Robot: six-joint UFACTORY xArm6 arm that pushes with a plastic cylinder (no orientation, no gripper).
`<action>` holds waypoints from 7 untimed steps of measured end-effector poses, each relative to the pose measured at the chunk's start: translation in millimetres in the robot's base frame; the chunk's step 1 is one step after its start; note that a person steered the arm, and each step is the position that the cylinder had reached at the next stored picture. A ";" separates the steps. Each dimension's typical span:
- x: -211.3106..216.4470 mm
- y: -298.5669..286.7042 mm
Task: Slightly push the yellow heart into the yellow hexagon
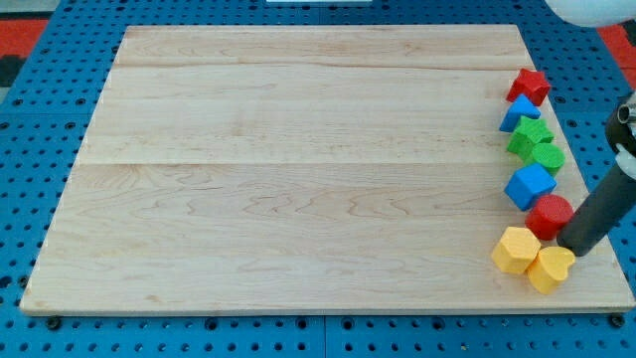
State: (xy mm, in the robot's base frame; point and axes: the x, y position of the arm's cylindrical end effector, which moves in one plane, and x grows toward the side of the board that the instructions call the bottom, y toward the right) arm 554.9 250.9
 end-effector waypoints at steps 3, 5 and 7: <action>-6.6 1.7; 12.0 39.5; 62.3 35.7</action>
State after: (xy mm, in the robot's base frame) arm 617.2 286.5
